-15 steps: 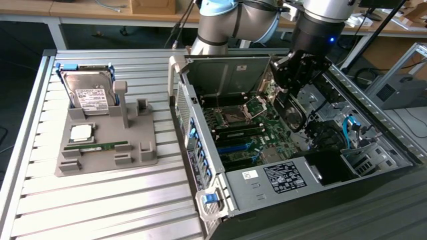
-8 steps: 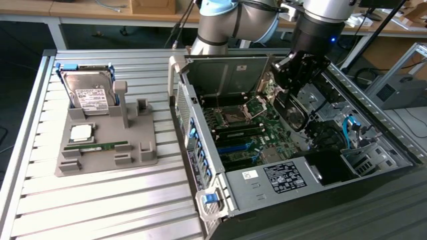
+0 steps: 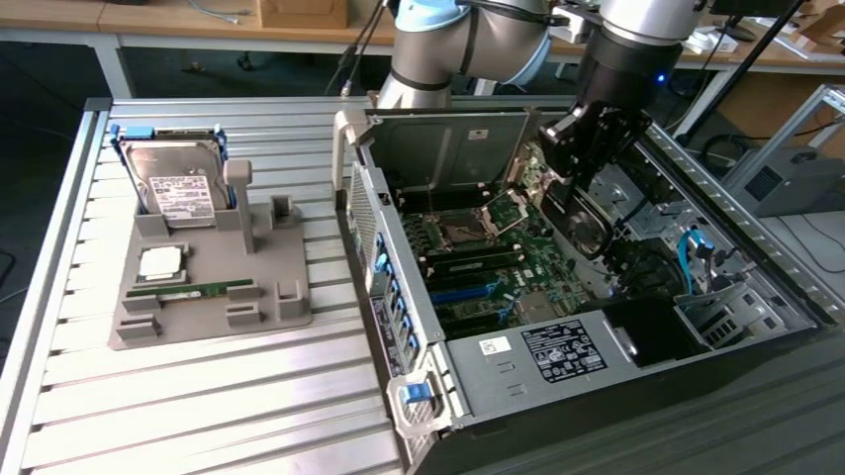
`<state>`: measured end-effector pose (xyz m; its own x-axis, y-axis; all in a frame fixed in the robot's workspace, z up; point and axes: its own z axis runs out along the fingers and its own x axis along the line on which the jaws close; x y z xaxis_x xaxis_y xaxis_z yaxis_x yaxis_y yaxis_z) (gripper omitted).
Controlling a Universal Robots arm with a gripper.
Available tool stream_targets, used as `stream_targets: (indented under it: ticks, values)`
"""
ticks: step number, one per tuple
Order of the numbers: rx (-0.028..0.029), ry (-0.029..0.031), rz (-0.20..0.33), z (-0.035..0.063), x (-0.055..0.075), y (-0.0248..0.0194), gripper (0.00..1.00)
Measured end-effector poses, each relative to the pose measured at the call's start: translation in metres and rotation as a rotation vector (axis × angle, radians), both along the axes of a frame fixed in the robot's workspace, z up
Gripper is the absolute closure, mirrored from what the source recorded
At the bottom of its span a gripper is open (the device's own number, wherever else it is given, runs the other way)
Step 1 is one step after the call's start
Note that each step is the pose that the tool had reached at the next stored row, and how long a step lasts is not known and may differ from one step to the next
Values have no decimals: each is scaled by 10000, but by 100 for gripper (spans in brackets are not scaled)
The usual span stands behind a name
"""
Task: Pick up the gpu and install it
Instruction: 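Insert the gpu into the slot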
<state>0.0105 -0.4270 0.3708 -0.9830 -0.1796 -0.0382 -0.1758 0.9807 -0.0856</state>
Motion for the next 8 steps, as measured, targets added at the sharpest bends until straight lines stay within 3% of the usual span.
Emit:
stream_targets:
  ticks: [8]
  values:
    - [0, 0, 439, -2, 0, 0, 73]
